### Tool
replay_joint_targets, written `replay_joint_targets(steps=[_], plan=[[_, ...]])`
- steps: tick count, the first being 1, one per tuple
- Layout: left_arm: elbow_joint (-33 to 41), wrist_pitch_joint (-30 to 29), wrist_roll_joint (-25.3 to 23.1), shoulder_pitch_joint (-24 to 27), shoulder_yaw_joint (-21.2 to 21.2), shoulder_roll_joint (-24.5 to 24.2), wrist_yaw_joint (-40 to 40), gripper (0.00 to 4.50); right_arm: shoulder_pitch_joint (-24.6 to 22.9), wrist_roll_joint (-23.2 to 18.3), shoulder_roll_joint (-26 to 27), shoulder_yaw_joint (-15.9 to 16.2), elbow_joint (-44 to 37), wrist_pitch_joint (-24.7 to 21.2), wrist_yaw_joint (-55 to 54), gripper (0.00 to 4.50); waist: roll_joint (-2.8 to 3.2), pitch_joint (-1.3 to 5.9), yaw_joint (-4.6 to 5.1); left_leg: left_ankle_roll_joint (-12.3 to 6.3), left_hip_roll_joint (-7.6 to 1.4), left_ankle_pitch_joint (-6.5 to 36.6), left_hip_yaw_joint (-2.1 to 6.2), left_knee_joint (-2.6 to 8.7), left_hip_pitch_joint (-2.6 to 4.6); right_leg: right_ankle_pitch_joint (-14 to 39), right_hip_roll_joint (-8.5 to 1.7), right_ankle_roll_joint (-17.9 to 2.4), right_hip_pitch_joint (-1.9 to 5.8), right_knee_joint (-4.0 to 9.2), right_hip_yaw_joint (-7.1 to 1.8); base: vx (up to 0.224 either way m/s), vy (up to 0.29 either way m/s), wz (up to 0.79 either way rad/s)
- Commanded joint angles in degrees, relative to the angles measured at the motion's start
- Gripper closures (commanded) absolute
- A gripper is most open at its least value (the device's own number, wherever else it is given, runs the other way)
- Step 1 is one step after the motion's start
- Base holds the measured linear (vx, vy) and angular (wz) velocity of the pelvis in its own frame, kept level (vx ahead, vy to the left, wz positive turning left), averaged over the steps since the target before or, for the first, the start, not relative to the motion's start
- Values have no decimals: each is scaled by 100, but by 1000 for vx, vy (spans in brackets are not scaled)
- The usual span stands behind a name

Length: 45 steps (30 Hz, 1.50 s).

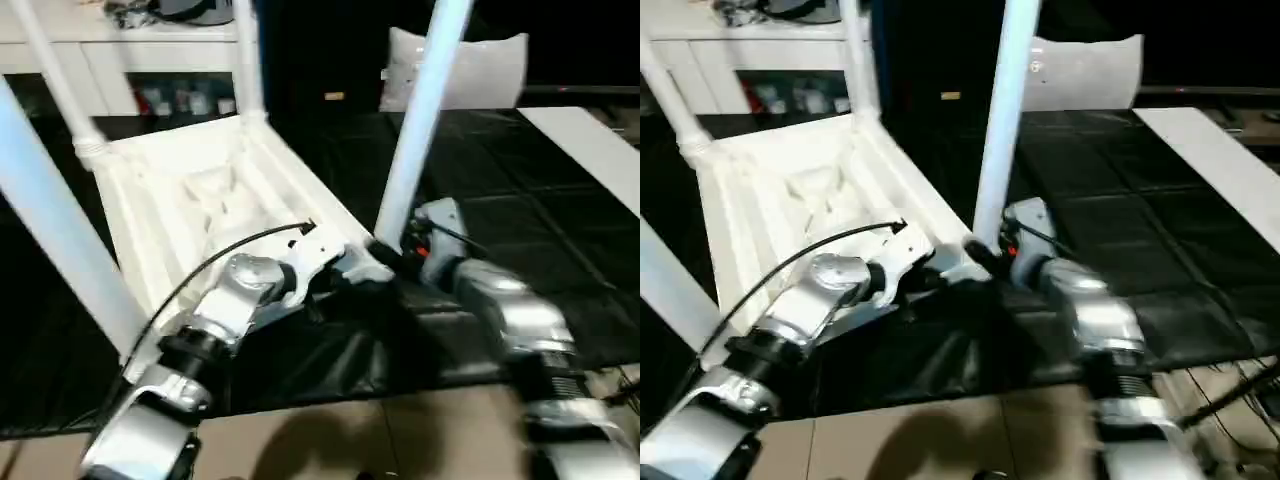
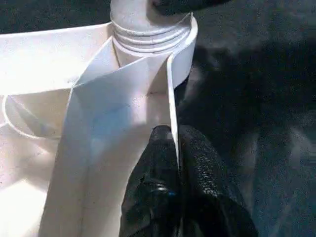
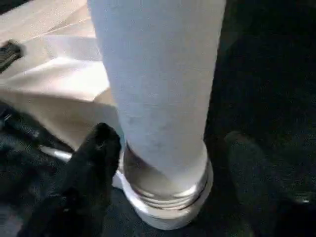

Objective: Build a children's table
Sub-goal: Rotate leg to tighten

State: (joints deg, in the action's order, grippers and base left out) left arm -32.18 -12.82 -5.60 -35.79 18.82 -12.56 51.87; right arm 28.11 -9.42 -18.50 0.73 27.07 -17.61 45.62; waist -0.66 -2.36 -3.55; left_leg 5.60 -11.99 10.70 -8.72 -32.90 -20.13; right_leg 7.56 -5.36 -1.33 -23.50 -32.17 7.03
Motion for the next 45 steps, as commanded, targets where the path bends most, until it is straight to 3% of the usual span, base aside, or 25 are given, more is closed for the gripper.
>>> replay_joint_targets(steps=[1, 5, 10, 11, 12, 15, 29, 34, 36, 38, 39, 40, 41, 42, 43, 44, 45], plan=[[252, 331, 27, 138, 315, -179, 713, 450, -110, -106, -329, 121, -185, 226, 736, 73, -46, 396, -48, -544, -74, 870, -79, 316, -59, 1758, -294, -846, 388, 316, -263, 0, 0, 0], [277, 668, 55, 182, 500, -414, 1193, 450, -192, -196, -669, 237, -268, 321, 1422, 73, -41, 386, -169, -596, -101, 816, -97, 320, -22, 1593, -282, -1008, 379, 284, -273, 0, 0, 0], [316, 856, 113, 165, 672, -709, 1917, 450, -254, -309, -953, 353, -291, 512, 2150, 73, -47, 358, -231, -473, -118, 1067, -105, 341, 0, 2000, -295, -888, 365, 323, -276, 0, 0, 0], [317, 856, 114, 164, 673, -712, 1927, 450, -255, -313, -955, 354, -294, 510, 2163, 89, -44, 350, -238, -449, -124, 1124, -105, 347, 11, 2077, -294, -876, 356, 334, -276, 0, 0, 0], [313, 886, 116, 136, 703, -753, 2069, 450, -287, -431, -990, 378, -357, 417, 2421, 100, -78, 350, -241, -443, -123, 1132, -108, 346, 9, 2112, -294, -859, 358, 339, -277, 0, 0, 0], [314, 943, 123, 89, 759, -804, 2247, 450, -344, -630, -1035, 483, -516, 144, 2785, 120, -70, 359, -296, -449, -130, 1076, -104, 345, 10, 2078, -294, -858, 365, 321, -279, 0, 0, 0], [397, 943, 137, 192, 764, -733, 2274, 450, -490, -835, -944, 687, -619, -242, 3165, 230, -107, 377, -348, -387, -126, 927, -101, 335, -1, 2082, -306, -792, 363, 305, -278, 0, 0, 0], [427, 426, 168, 229, 571, -599, 1829, 450, -586, -968, -606, 569, -988, -616, 2508, 241, -114, 361, -361, -336, -120, 960, -97, 350, 5, 2256, -306, -700, 353, 331, -274, 0, 0, 0], [391, 159, 173, 213, 455, -470, 1520, 450, -543, -862, -466, 549, -979, -733, 2124, 242, -116, 341, -322, -252, -105, 1052, -95, 358, 8, 2484, -307, -632, 338, 362, -270, 0, 0, 0], [255, -239, 229, 132, 154, -112, 802, 450, -311, -401, -47, 480, -669, -874, 918, 243, -130, 299, -241, -135, -49, 1410, -79, 337, 27, 3283, -308, -338, 297, 475, -214, 0, 0, 0], [255, -239, 229, 132, 154, -112, 802, 450, -311, -401, -47, 480, -669, -874, 918, 244, -130, 278, -191, -91, -35, 1498, -81, 328, 15, 3482, -293, -261, 285, 490, -195, 0, 0, 0], [157, -458, 228, 64, 6, 89, 354, 450, -132, -221, 246, 327, -474, -1072, 93, 245, -116, 266, -120, -32, 2, 1770, -45, 295, 43, 3955, -301, -46, 274, 589, -102, -53, 16, -7], [157, -458, 228, 64, 6, 89, 354, 450, -132, -221, 246, 327, -474, -1072, 93, 245, -123, 262, -60, -10, 15, 1842, -39, 274, 46, 4101, -296, 50, 260, 626, -71, 0, 0, 0], [99, -552, 212, 25, -69, 209, 84, 450, -7, -157, 447, 197, -333, -1187, -420, 245, -108, 256, 31, 21, 43, 2014, -16, 229, 61, 4320, -284, 233, 247, 720, 40, 0, 0, 0], [26, -705, 200, -26, -212, 430, -382, 450, 156, -113, 759, 9, -145, -1303, -1144, 245, -61, 278, 136, -7, 43, 2137, 16, 218, 71, 4261, -294, 299, 281, 776, 117, 0, 0, 0], [-9, -767, 205, -53, -277, 543, -561, 450, 212, -127, 900, -72, -55, -1224, -1415, 245, -29, 283, 259, -37, -26, 2334, 84, 277, 5, 4015, -273, 317, 379, 785, 219, 0, 0, 0], [-44, -801, 194, -81, -319, 638, -722, 450, 256, -102, 1012, -113, 47, -1020, -1635, 245, 21, 288, 290, -65, -98, 2530, 123, 317, 14, 3881, -276, 314, 423, 783, 264, 0, 0, 0]])
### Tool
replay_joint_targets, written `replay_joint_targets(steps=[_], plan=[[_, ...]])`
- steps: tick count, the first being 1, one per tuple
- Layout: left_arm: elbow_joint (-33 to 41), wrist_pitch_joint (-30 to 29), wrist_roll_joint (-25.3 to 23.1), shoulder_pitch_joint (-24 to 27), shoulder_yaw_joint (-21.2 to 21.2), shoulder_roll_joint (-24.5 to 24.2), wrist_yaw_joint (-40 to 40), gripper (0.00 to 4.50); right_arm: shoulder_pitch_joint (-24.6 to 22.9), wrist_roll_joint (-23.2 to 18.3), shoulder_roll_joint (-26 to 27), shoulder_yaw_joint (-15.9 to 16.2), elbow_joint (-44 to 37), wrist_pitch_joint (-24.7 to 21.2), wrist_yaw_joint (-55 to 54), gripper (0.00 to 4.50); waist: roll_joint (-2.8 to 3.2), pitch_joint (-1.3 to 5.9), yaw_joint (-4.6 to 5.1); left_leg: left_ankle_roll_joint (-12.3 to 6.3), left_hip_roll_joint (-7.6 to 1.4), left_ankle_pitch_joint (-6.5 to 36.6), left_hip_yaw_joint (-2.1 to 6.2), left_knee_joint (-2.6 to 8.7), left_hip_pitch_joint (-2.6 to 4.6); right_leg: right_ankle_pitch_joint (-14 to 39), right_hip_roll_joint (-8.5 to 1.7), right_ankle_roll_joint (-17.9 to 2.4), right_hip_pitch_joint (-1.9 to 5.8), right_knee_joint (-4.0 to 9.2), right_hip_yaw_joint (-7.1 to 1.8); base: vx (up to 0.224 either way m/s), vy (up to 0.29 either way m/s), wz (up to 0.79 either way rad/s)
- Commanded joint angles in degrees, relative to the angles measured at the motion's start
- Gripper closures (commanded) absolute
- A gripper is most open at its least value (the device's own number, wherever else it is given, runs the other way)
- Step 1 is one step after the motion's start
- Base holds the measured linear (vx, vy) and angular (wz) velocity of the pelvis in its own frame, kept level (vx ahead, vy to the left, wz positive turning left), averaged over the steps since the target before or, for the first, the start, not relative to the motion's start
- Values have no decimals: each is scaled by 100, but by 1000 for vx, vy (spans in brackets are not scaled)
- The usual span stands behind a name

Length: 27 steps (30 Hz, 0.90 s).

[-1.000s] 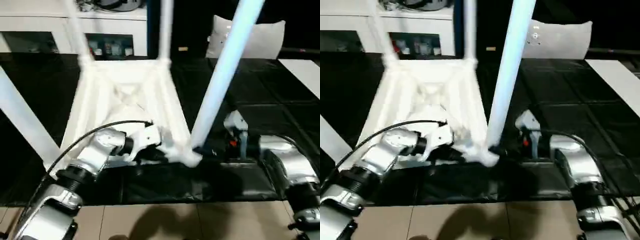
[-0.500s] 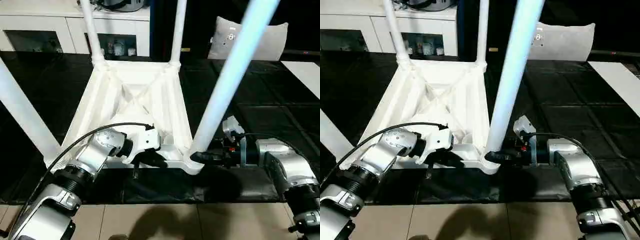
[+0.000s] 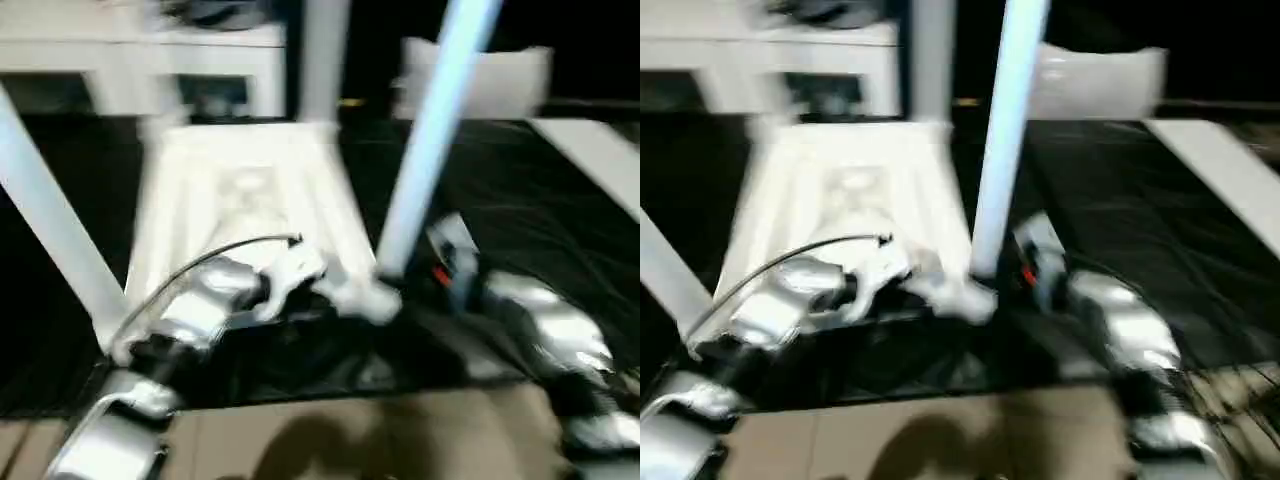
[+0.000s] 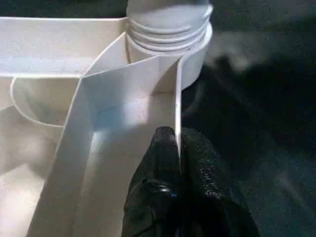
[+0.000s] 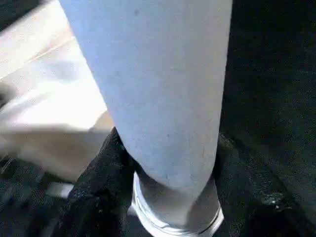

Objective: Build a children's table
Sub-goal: Rotate leg to tighten

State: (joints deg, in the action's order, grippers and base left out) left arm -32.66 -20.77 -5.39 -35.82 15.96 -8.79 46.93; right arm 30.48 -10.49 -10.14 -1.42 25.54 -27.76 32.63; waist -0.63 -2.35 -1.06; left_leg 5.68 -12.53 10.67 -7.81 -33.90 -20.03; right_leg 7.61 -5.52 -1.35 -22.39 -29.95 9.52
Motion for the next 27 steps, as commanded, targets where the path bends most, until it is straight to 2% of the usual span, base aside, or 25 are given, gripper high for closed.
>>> replay_joint_targets(steps=[1, 2, 3, 4, 5, 6, 7, 8, 10, 11, 12, 13, 14, 15, 16, 17, 19, 21, 22, 24, 25, 26, 27], plan=[[-22, -34, 140, -101, -66, 360, -392, 450, 62, 31, 290, 69, 308, 266, -496, 245, 99, 283, 87, -133, -224, 2994, 107, 558, -10, 3272, -275, 170, 416, 405, -42, 0, 0, 0], [-21, -25, 123, -101, -69, 389, -430, 450, 72, 6, 322, 54, 333, 354, -460, 213, 97, 234, 126, -142, -390, 3617, 177, 760, -49, 2625, -236, -3, 490, 114, -147, 0, 0, 0], [-11, 22, 130, -91, -66, 411, -413, 450, 74, -52, 353, 19, 320, 309, -418, 193, 92, 211, 110, -111, -412, 3866, 172, 807, -16, 2465, -236, -78, 474, 49, -218, 0, 0, 0], [-9, 27, 130, -89, -67, 417, -413, 450, 73, -58, 361, 11, 314, 296, -413, 193, -26, 186, 123, -41, -179, 3869, 56, 628, 179, 3115, -277, -118, 242, 325, -244, 0, 0, 0], [14, 109, 135, -70, -56, 440, -380, 450, 60, -59, 373, -2, 262, 243, -363, 180, -124, 178, 104, -59, 158, 3016, -61, 284, 319, 4366, -402, 88, 52, 679, -77, 52, 14, 2], [25, 142, 135, -63, -49, 448, -376, 450, 57, -26, 376, 2, 241, 229, -368, 173, -123, 169, 105, -121, 187, 2709, -82, 230, 286, 4645, -421, 220, 86, 744, -11, 52, 14, 2], [45, 175, 125, -49, -29, 437, -357, 450, 40, 19, 347, 36, 217, 248, -325, 162, -78, 224, 98, -196, 173, 2325, -75, 247, 131, 4581, -422, 435, 238, 732, 67, 0, 0, 0], [45, 175, 125, -49, -29, 437, -357, 450, 40, 19, 347, 36, 217, 248, -325, 152, -41, 238, 114, -190, 87, 2341, -30, 322, 95, 4251, -407, 462, 277, 703, 112, 0, 0, 0], [88, 377, 74, 5, 83, 306, -196, 450, -2, -14, 218, 42, 132, 250, -97, 132, -3, 233, 150, -189, -5, 2700, 19, 394, 128, 3818, -373, 351, 274, 661, 143, 0, 0, 0], [96, 417, 67, 16, 104, 278, -157, 450, -5, -24, 184, 43, 127, 262, -50, 125, 15, 255, 165, -178, -60, 2795, 54, 452, 80, 3514, -395, 248, 329, 577, 96, 0, 0, 0], [106, 493, 52, 35, 146, 223, -90, 450, -13, -15, 81, 73, 150, 371, 51, 116, 13, 255, 164, -176, -70, 2805, 61, 477, 61, 3401, -396, 192, 332, 545, 66, 0, 0, 0], [111, 539, 41, 46, 171, 188, -51, 450, -19, -8, 11, 95, 172, 453, 118, 107, -7, 258, 167, -166, -43, 2747, 53, 473, 49, 3325, -411, 101, 312, 528, 32, 0, 0, 0], [133, 575, 25, 68, 216, 114, 54, 450, -38, -61, -126, 98, 156, 473, 335, 97, 2, 267, 163, -176, -25, 2613, 46, 468, 29, 3254, -432, 15, 315, 504, 2, 0, 0, 0], [168, 682, 21, 97, 281, 19, 242, 450, -60, -168, -263, 61, 101, 453, 595, 88, -4, 281, 152, -188, -26, 2523, 43, 466, 20, 3177, -444, -33, 316, 488, -18, 0, 0, 0], [199, 772, 21, 123, 330, -60, 422, 450, -77, -270, -364, 12, 42, 406, 813, 80, 16, 300, 128, -243, -49, 2329, 30, 471, 1, 2918, -457, -175, 324, 442, -75, 0, 0, 0], [215, 796, 25, 134, 348, -91, 497, 450, -83, -312, -399, -12, 19, 384, 888, 72, 7, 296, 110, -275, -53, 2231, 22, 474, -19, 2790, -456, -254, 321, 425, -95, 0, 0, 0], [307, 844, 41, 174, 435, -247, 798, 450, -119, -346, -649, -21, -47, 512, 1260, 45, -28, 292, 24, -331, -66, 1954, -25, 474, -26, 2553, -447, -489, 292, 349, -167, 0, 0, 0], [352, 985, 52, 186, 536, -428, 1135, 450, -186, -335, -984, 53, -115, 702, 1785, 38, -73, 300, -53, -379, -30, 1812, -70, 446, -41, 2687, -433, -469, 290, 318, -230, 0, 0, 0], [345, 1103, 50, 181, 582, -499, 1276, 450, -218, -304, -1109, 115, -138, 814, 1976, 38, -73, 335, -167, -439, -21, 1469, -98, 425, -57, 2525, -446, -506, 299, 259, -287, 0, 0, 0], [326, 1258, 16, 162, 687, -655, 1543, 450, -299, -323, -1340, 215, -240, 966, 2409, 38, -65, 340, -250, -526, -41, 1139, -123, 417, -81, 2177, -417, -628, 286, 175, -329, 0, 0, 0], [329, 1425, 16, 164, 757, -768, 1770, 450, -361, -409, -1492, 263, -339, 1021, 2758, 38, -63, 329, -287, -550, -35, 1105, -135, 410, -76, 2143, -408, -669, 269, 170, -337, 0, 0, 0], [331, 1480, 19, 166, 781, -807, 1851, 450, -380, -442, -1540, 276, -371, 1031, 2878, 38, -71, 329, -340, -552, -38, 1145, -145, 399, -36, 2197, -408, -688, 246, 165, -355, 0, 0, 0], [338, 1551, 22, 172, 799, -848, 1952, 450, -399, -487, -1595, 290, -402, 1040, 3015, 38, -80, 331, -345, -555, -35, 1111, -148, 401, -48, 2173, -402, -702, 260, 145, -366, 0, 0, 0]])
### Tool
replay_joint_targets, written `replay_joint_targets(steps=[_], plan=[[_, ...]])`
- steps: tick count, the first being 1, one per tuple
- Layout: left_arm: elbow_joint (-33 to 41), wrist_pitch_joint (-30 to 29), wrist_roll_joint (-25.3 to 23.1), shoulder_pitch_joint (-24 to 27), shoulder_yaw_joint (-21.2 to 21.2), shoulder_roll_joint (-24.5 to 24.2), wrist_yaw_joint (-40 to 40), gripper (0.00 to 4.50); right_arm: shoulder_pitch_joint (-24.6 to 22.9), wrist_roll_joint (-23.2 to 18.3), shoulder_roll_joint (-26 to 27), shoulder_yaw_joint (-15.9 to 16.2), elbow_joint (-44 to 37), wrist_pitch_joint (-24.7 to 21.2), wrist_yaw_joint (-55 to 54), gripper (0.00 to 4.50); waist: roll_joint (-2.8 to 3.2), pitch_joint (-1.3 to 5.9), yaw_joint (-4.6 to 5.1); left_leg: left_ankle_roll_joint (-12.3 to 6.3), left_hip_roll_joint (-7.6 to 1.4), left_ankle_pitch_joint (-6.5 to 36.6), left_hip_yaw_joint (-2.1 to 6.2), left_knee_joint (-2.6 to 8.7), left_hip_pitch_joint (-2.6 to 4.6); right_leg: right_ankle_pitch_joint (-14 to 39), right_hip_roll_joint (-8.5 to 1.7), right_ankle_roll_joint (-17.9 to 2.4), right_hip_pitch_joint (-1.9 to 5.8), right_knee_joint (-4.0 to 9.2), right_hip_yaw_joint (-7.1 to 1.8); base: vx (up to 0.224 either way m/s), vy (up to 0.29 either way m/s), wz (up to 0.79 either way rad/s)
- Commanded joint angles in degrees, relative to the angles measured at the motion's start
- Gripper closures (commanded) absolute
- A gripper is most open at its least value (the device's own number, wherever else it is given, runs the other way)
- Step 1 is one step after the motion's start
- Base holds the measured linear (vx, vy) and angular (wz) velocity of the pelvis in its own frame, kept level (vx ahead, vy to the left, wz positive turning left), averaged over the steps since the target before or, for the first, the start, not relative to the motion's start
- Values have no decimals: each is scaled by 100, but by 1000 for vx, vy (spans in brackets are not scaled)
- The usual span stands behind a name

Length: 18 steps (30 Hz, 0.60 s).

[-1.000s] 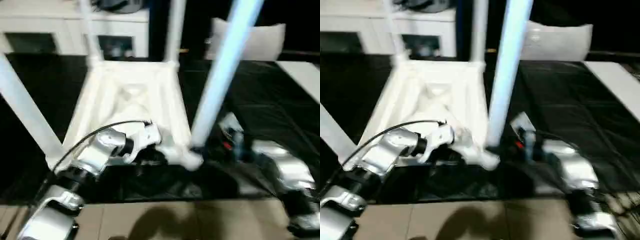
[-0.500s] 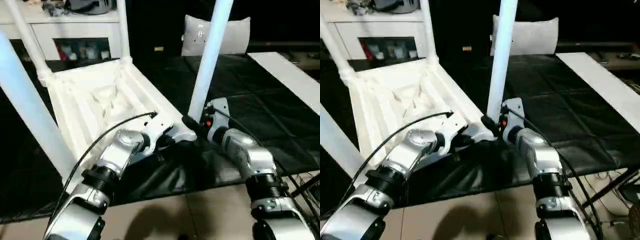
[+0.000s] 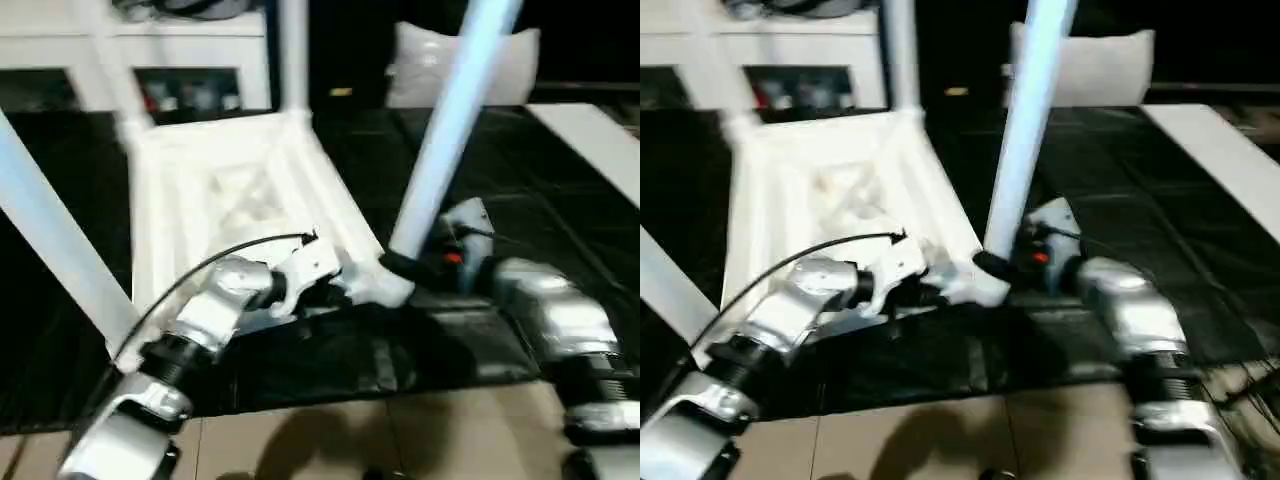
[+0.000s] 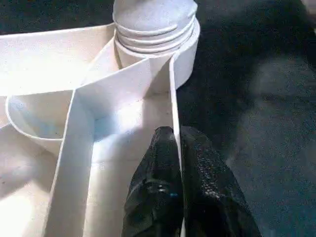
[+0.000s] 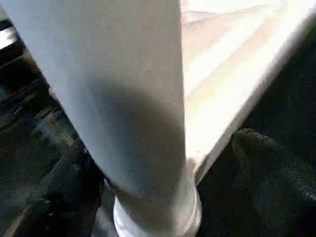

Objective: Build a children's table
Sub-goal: Rotate leg to tighten

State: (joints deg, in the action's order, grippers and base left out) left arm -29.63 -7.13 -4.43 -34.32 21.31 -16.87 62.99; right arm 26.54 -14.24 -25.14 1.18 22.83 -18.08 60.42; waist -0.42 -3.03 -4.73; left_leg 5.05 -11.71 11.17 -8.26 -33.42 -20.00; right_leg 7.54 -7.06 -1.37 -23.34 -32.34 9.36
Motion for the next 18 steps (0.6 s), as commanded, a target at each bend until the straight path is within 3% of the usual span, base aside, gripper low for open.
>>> replay_joint_targets(steps=[1, 2, 5, 10, 18], plan=[[38, 209, -81, 22, 289, -83, 447, 450, -13, -178, -132, 25, -153, 23, 356, 38, -89, 419, -18, -500, -124, 910, -91, 356, -75, 2075, -244, -729, 391, 346, -352, 0, 0, 0], [47, 246, -81, 24, 327, -140, 582, 450, -25, -246, -168, 28, -177, -22, 512, 38, -60, 435, -54, -507, -142, 759, -93, 351, -70, 1879, -240, -792, 388, 321, -357, 0, 0, 0], [82, 244, -36, 19, 416, -254, 895, 450, -81, -368, -285, 117, -247, -73, 942, 38, -67, 424, -81, -479, -152, 729, -105, 354, -62, 1727, -206, -893, 386, 296, -357, 0, 0, 0], [156, 126, 98, -16, 487, -344, 1278, 450, -134, -511, -412, 278, -340, -201, 1449, 67, -62, 409, -118, -375, -169, 979, -108, 374, -23, 1988, -201, -896, 364, 318, -377, 0, 0, 0], [206, 42, 170, -26, 457, -313, 1412, 450, -249, -718, -497, 415, -521, -548, 1850, 135, -71, 408, -171, -324, -157, 983, -112, 367, -34, 2198, -212, -785, 375, 341, -387, 0, 0, 0]])
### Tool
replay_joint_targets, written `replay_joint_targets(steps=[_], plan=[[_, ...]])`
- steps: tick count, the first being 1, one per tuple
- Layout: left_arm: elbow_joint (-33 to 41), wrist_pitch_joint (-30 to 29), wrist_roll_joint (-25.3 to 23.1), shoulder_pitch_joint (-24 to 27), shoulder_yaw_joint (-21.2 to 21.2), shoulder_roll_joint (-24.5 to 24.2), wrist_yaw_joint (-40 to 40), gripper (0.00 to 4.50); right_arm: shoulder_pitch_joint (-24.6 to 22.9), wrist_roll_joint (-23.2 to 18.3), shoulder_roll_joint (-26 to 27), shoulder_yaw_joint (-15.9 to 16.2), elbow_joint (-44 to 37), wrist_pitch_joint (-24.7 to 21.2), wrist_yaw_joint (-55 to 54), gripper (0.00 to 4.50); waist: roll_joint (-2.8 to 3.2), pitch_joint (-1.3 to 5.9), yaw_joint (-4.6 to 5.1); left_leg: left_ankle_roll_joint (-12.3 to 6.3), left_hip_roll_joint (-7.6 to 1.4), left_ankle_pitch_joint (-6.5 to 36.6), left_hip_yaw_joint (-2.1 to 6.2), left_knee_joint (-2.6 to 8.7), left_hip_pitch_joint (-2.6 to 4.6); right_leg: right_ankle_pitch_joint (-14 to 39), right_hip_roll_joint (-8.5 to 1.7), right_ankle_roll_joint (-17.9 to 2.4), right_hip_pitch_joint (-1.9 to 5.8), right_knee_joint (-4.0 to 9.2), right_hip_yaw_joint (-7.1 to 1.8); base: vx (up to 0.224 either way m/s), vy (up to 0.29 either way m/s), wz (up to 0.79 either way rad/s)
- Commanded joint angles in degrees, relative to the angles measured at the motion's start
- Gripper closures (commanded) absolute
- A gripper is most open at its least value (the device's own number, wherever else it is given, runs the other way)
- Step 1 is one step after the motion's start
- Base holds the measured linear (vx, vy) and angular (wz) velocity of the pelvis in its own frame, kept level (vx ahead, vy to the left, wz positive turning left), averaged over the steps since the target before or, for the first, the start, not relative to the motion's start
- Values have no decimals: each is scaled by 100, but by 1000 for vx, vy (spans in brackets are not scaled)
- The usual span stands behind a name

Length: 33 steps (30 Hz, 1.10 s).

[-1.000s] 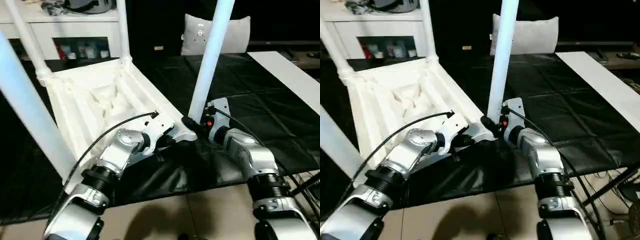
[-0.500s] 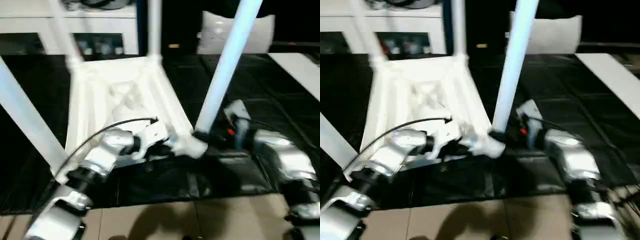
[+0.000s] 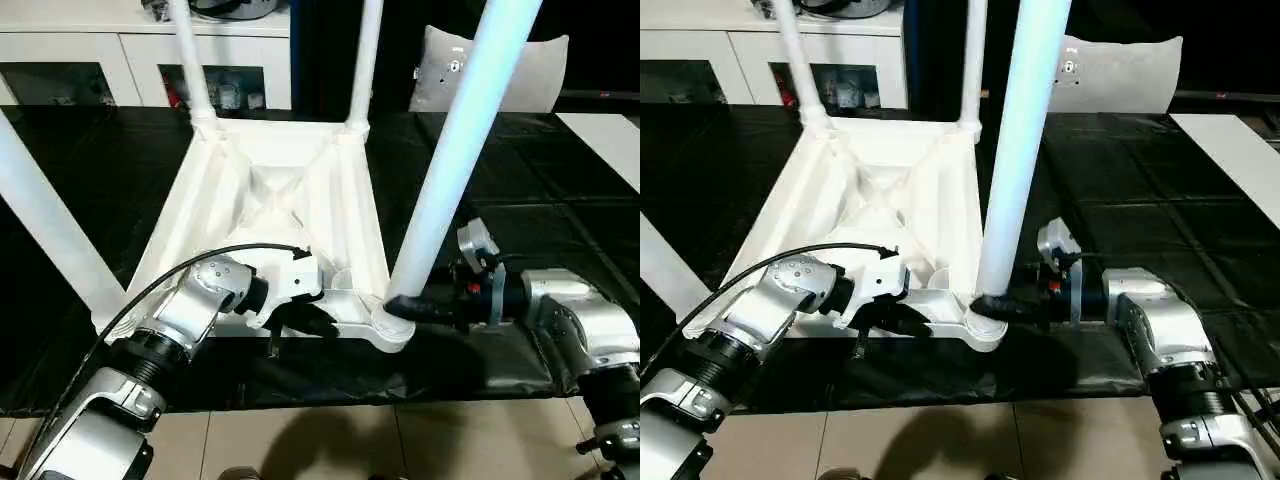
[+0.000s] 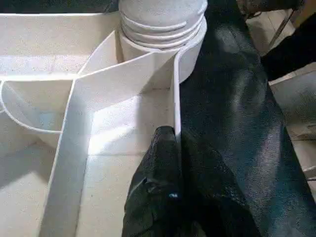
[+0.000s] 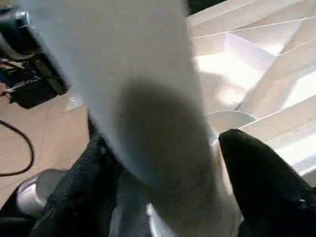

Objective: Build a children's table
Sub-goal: Rotate leg to tighten

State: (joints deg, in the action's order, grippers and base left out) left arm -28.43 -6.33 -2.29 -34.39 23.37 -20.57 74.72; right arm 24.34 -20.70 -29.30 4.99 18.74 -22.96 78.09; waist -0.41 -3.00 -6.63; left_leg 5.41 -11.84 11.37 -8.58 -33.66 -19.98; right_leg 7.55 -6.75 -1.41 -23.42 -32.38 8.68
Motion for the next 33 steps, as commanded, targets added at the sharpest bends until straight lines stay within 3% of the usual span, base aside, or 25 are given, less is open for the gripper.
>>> replay_joint_targets(steps=[1, 10, 14, 15, 18, 19, 20, 22, 23, 24, 25, 26, 27, 28, 29, 31, 33], plan=[[89, -46, -45, -14, 252, 51, 241, 450, -73, -83, -99, 70, -158, -88, 116, 145, -70, 408, 17, -356, -143, 946, -78, 390, -35, 2219, -242, -750, 383, 351, -319, 0, 0, 0], [81, -161, -39, -2, 212, 51, 159, 450, -204, -81, 10, 153, -275, -174, 29, 223, -60, 425, 7, -363, -142, 791, -80, 377, -38, 1984, -231, -822, 383, 319, -318, 0, 0, 0], [227, -643, 132, 57, -18, 256, -221, 450, -277, -164, 319, 70, -456, -403, -478, 235, -69, 404, 36, -300, -132, 886, -81, 388, -39, 2181, -233, -770, 380, 338, -317, 0, 0, 0], [350, -950, 272, 82, -207, 433, -520, 450, -219, -60, 522, 16, -430, -544, -979, 236, -39, 397, 30, -278, -119, 940, -73, 384, -33, 2306, -236, -738, 375, 355, -306, 0, 0, 0], [494, -1396, 361, 84, -453, 717, -1088, 450, 11, 294, 930, -73, -185, -750, -2100, 238, -65, 344, 133, -34, -52, 1313, -62, 365, -23, 3272, -221, -353, 336, 470, -231, 0, 0, 0], [501, -1507, 324, 67, -533, 822, -1368, 450, 119, 393, 1121, -142, -65, -819, -2543, 238, -69, 321, 229, 28, 0, 1538, -51, 327, -21, 3771, -208, -80, 319, 567, -136, -55, 1, -10], [501, -1565, 296, 54, -582, 881, -1539, 450, 185, 442, 1241, -189, 6, -861, -2805, 240, -24, 316, 324, 40, 24, 1784, -26, 282, -6, 4106, -209, 179, 310, 682, -24, -54, 15, -11], [470, -1716, 290, -20, -791, 1089, -2049, 450, 396, 499, 1645, -406, 194, -898, -3622, 241, 11, 329, 471, -35, 26, 2044, -5, 230, 26, 4173, -184, 398, 312, 824, 136, -27, 8, -6], [440, -1776, 257, -83, -919, 1206, -2378, 450, 534, 616, 1879, -530, 327, -906, -4223, 241, 40, 348, 614, -45, -54, 2172, 68, 277, -67, 3869, -185, 404, 432, 804, 239, 0, 0, 0], [440, -1776, 257, -83, -919, 1206, -2378, 450, 534, 616, 1879, -530, 327, -906, -4223, 241, 120, 348, 643, -27, -143, 2321, 122, 340, -93, 3684, -202, 353, 502, 757, 239, 0, 0, 0], [407, -1811, 201, -149, -998, 1284, -2626, 450, 672, 696, 2098, -650, 500, -865, -4745, 241, 167, 369, 699, -64, -358, 2636, 221, 496, -154, 2937, -218, 180, 608, 510, 110, 0, 0, 0], [409, -1857, 129, -189, -1037, 1328, -2789, 450, 748, 769, 2238, -716, 597, -757, -5072, 241, 171, 351, 739, -70, -408, 2823, 249, 565, -167, 2592, -209, 70, 619, 396, 52, 0, 0, 0], [386, -1871, 42, -232, -1039, 1339, -2900, 450, 800, 794, 2327, -727, 685, -561, -5168, 241, 129, 315, 760, -22, -335, 3081, 177, 551, -26, 2552, -218, -122, 467, 487, -17, 0, 0, 0], [379, -1869, 14, -242, -1027, 1334, -2910, 450, 807, 777, 2347, -725, 708, -489, -5136, 241, 38, 296, 812, 11, -73, 2891, 65, 339, 94, 3444, -258, -39, 323, 739, 123, 0, 0, 0], [396, -1902, -7, -246, -1011, 1332, -2941, 450, 810, 772, 2377, -730, 708, -439, -5113, 208, 38, 328, 791, -46, 30, 2411, 10, 232, 99, 3796, -295, 97, 331, 827, 195, 0, 0, 0], [390, -1885, -19, -236, -983, 1315, -2932, 450, 779, 801, 2352, -693, 657, -433, -5029, 188, 74, 355, 766, -116, -32, 2021, 38, 301, -41, 3415, -286, 76, 411, 751, 148, 0, 0, 0], [398, -1861, -24, -214, -941, 1290, -2908, 450, 732, 833, 2306, -647, 575, -419, -4928, 173, 87, 359, 758, -136, -90, 2039, 49, 345, -29, 3046, -259, -90, 390, 691, 93, 0, 0, 0]])
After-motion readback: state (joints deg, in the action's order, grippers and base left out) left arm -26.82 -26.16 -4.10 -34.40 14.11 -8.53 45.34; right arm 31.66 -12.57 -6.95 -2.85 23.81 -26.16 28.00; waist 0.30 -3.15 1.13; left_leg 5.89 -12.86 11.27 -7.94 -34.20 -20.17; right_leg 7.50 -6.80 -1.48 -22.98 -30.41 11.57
